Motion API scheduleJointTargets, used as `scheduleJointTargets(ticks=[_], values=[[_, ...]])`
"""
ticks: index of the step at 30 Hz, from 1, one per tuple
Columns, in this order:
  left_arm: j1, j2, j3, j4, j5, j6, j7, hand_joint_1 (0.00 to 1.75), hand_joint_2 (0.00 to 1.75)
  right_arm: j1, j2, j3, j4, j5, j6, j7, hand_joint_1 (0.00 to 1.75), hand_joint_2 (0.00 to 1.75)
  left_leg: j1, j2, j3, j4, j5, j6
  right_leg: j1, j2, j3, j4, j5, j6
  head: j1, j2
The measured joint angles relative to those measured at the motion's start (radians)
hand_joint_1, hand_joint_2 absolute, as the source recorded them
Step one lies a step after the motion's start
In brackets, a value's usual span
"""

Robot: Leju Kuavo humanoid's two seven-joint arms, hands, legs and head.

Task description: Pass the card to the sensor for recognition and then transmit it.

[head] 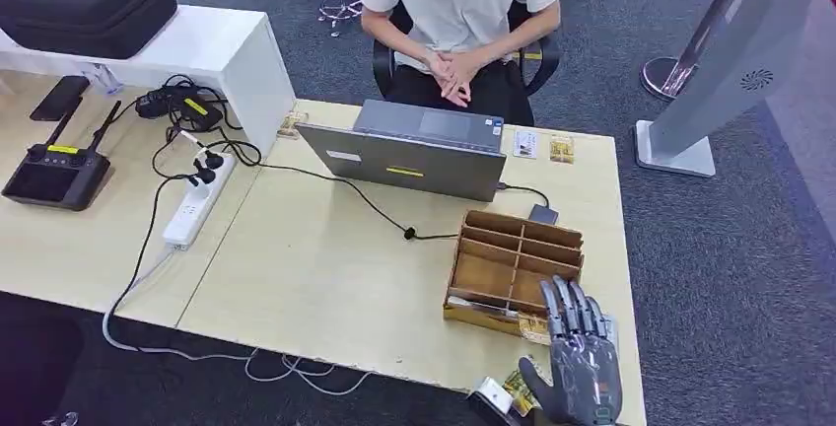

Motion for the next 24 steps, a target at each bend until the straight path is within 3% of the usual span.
scheduleJointTargets(ticks=[24], values=[[-0.001,-0.001,-0.008,0.000,-0.009,-0.011,0.000,0.00,1.75,-0.075,0.111,-0.108,0.225,0.016,-0.046,-0.016,0.00,1.75,0.000,0.000,0.000,0.000,0.000,0.000,0.000,0.000,0.000,0.000,0.000,0.000,0.000,0.000]])
